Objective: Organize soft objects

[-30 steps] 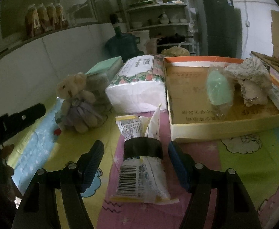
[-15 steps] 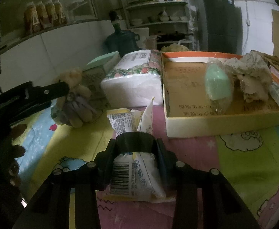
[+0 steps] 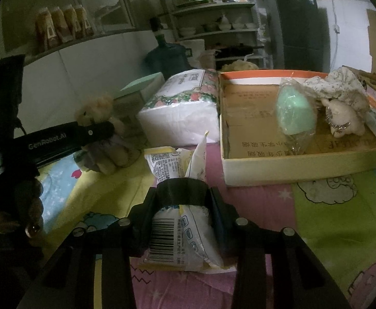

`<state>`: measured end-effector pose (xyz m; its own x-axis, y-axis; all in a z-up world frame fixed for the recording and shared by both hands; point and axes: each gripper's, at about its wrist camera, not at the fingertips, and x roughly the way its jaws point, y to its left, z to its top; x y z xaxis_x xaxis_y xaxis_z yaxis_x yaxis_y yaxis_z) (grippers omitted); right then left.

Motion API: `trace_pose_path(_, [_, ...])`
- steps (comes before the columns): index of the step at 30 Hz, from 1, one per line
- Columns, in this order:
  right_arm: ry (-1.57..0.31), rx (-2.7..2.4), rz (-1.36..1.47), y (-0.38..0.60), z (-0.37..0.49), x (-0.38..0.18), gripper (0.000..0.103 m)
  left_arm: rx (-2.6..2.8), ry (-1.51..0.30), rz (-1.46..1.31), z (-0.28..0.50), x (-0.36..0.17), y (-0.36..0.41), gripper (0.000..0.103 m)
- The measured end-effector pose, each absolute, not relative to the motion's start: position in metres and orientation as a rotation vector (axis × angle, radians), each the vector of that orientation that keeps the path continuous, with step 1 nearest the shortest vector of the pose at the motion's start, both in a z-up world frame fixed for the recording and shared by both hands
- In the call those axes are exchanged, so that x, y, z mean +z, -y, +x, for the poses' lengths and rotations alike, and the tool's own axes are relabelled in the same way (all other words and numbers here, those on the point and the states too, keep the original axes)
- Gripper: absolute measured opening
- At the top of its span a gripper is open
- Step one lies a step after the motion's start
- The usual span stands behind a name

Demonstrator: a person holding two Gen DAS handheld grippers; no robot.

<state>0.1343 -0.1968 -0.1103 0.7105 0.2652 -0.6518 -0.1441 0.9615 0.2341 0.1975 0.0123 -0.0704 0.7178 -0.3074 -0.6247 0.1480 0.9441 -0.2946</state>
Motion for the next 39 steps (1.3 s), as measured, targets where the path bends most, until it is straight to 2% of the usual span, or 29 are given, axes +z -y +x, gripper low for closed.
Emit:
trace_pose_path(22, [-0.660, 0.271, 0.185, 0.199, 0.108, -0.079, 0.039, -0.317, -0.582, -0.220, 0.146, -0.022, -0.007, 0.034])
trace_pose_path(39, [-0.566, 0.139, 0.231, 0.267, 0.089, -0.050, 0.039, -0.437, -0.570, -0.173, 0.141, 0.000, 0.054, 0.034])
